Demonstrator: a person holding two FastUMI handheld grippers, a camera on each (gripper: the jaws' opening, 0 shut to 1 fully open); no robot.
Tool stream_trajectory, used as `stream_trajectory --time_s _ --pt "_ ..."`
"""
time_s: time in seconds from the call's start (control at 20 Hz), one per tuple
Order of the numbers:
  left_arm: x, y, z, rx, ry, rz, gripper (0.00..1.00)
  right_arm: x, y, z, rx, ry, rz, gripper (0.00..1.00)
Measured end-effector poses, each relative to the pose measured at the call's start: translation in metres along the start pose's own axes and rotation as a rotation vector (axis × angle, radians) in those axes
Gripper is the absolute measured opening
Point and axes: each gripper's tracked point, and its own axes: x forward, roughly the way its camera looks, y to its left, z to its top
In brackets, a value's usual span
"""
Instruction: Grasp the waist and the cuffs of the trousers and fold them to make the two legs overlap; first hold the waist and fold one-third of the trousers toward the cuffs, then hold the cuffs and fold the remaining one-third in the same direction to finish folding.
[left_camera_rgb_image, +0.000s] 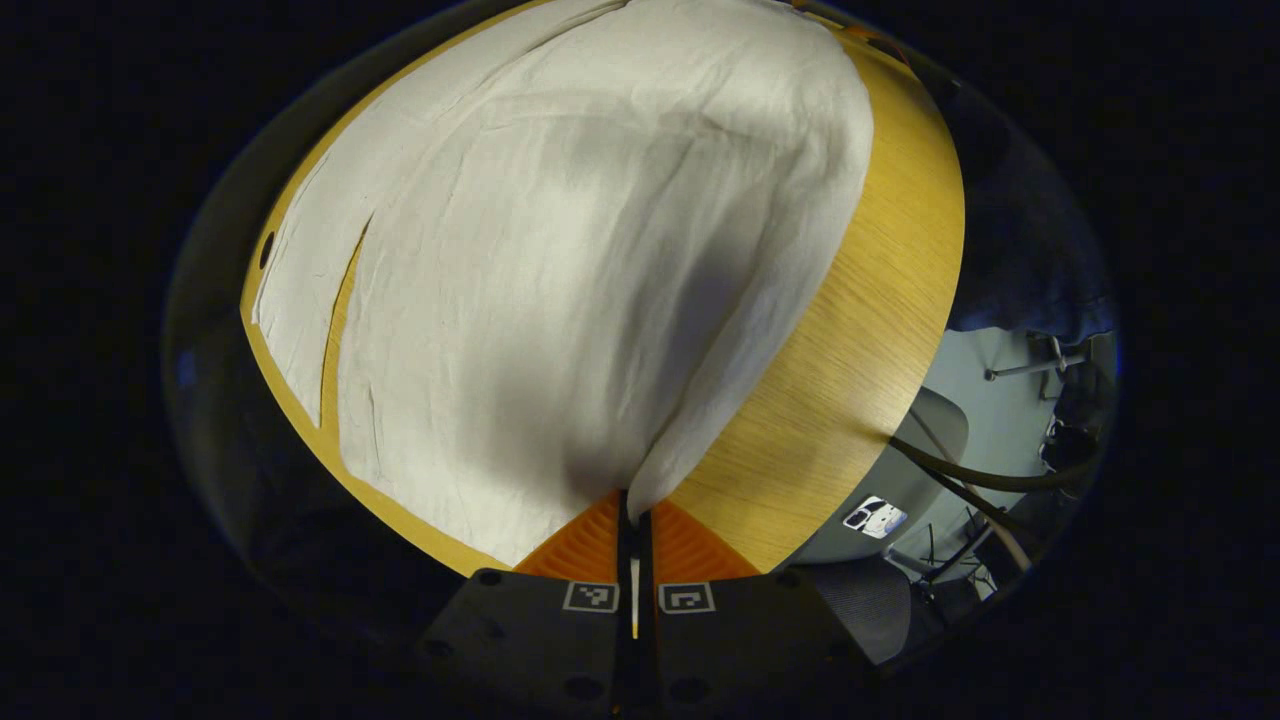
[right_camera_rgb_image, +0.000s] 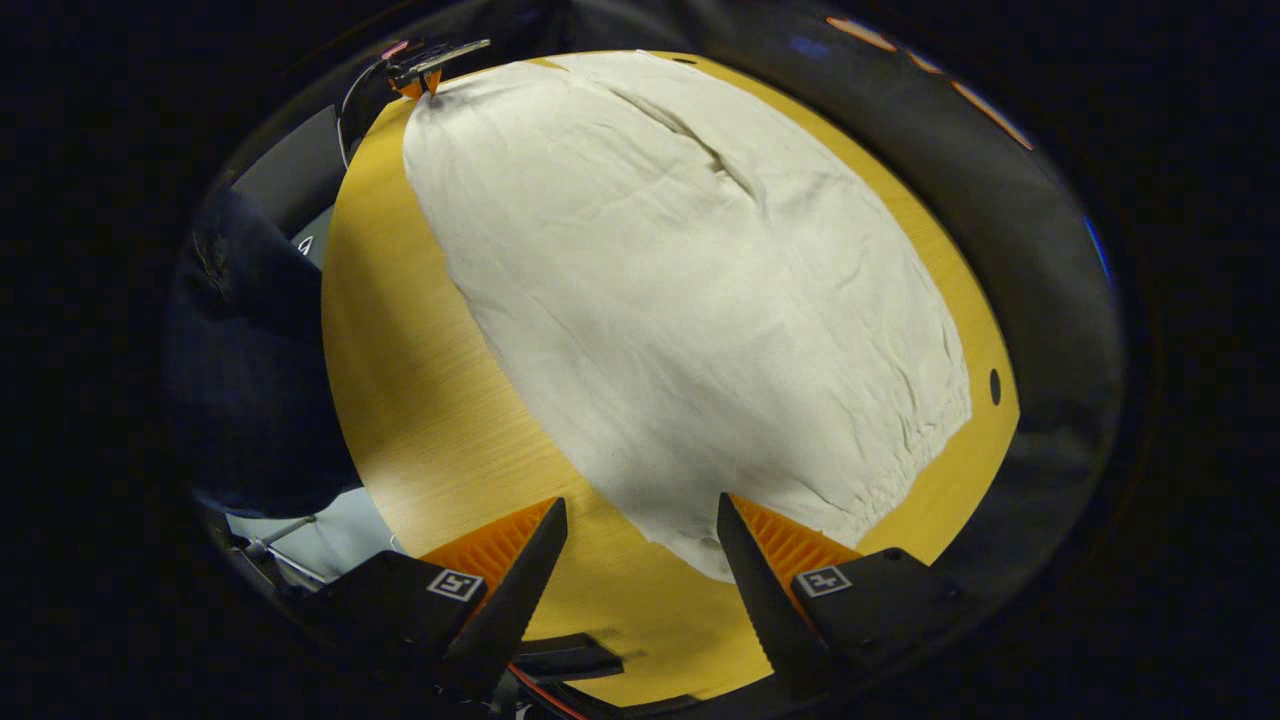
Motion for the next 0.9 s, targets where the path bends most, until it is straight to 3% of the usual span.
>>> stream_trajectory --time_s 0.3,0.5,0.6,0.7,0.85,0.9 --pt "0.0 0.001 0.0 0.004 0.044 -0.006 0.02 0.009 0.003 -0.002 0.012 0.031 0.086 0.92" --pt "0.001 0.003 -0.001 -0.002 0.06 -0.01 0.0 0.008 0.004 -0.002 0.013 0.055 0.092 0.92" --pt "0.002 0.003 0.0 -0.013 0.062 -0.009 0.02 0.008 0.001 -0.003 0.026 0.074 0.084 0.8" --pt "0.006 0.005 0.001 -0.038 0.056 -0.013 0.0 0.007 -0.005 -0.004 0.04 0.088 0.072 0.54" --pt "0.012 0.009 0.001 -0.056 0.053 -0.014 0.0 0.008 -0.011 -0.004 0.05 0.092 0.058 0.34" --pt "0.013 0.01 0.001 -0.059 0.054 -0.014 0.0 0.008 -0.011 -0.004 0.053 0.089 0.058 0.21"
